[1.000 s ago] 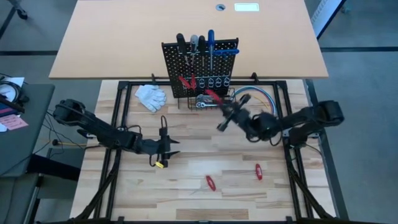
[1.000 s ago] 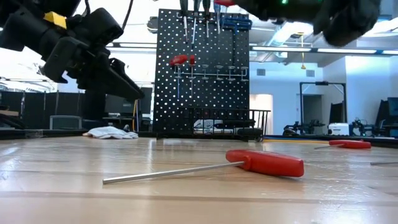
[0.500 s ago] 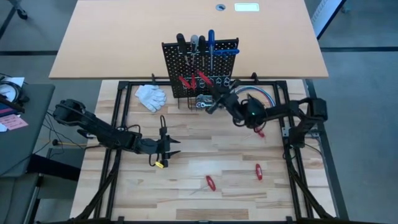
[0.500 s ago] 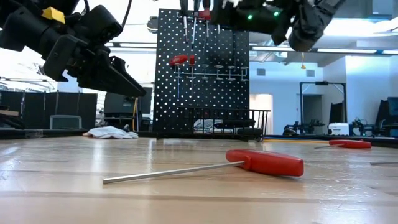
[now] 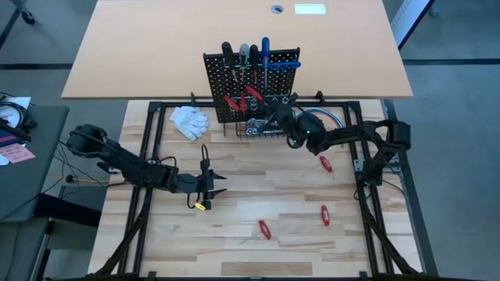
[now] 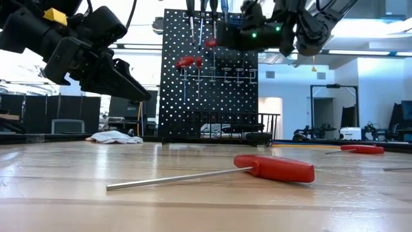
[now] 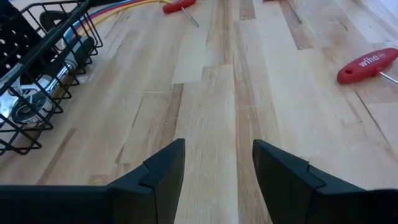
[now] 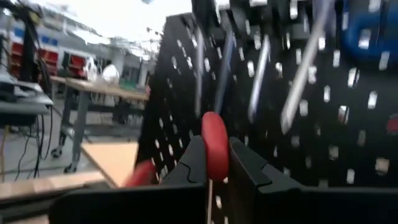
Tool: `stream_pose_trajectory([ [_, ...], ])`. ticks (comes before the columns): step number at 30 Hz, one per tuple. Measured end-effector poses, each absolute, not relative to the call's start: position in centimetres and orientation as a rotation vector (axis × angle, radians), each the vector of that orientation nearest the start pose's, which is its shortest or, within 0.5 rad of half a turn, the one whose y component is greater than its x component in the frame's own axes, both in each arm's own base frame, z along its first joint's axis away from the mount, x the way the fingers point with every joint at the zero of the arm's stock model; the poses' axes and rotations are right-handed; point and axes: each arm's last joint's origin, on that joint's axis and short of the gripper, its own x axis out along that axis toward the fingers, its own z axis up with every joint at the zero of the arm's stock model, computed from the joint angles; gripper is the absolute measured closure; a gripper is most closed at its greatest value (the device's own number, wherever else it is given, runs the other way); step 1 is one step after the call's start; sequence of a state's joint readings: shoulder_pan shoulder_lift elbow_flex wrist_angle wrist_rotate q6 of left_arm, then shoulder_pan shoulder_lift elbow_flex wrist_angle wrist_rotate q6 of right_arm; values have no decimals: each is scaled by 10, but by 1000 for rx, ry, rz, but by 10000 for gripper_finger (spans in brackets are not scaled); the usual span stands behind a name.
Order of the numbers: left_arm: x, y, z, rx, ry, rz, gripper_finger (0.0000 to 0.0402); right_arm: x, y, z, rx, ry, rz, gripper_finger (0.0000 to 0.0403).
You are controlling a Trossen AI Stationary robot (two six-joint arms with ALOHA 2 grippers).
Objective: Hang tools onto peg board
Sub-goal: Hang the red allen wrench on the pegboard
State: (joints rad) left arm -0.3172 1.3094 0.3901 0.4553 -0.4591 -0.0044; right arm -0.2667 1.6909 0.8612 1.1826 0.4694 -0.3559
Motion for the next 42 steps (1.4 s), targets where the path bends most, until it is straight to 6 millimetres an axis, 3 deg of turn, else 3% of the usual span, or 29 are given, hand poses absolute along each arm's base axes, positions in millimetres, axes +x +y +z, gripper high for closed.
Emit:
stream_pose_trajectory([
  [7,224,-60,158,170,430,141,220,332,-123,241,-165,-95,-796,372],
  [14,224,-60,158,169,430,141,220,332,-126,236,-171,-32,-778,283],
  [19,224,-60,158,174,432,141,220,328,-104,253,-218,4,-720,219],
  [25,224,-62,158,189,431,129,220,309,-53,287,-225,59,-575,191],
  [29,222,-68,159,232,422,95,220,294,-3,290,-226,187,-389,189],
  [32,222,-74,161,268,414,65,220,286,39,273,-212,354,-192,189],
  [36,223,-80,165,299,399,37,220,283,94,234,-149,556,8,189],
  [42,226,-82,170,298,385,3,220,300,155,170,-184,598,180,189],
])
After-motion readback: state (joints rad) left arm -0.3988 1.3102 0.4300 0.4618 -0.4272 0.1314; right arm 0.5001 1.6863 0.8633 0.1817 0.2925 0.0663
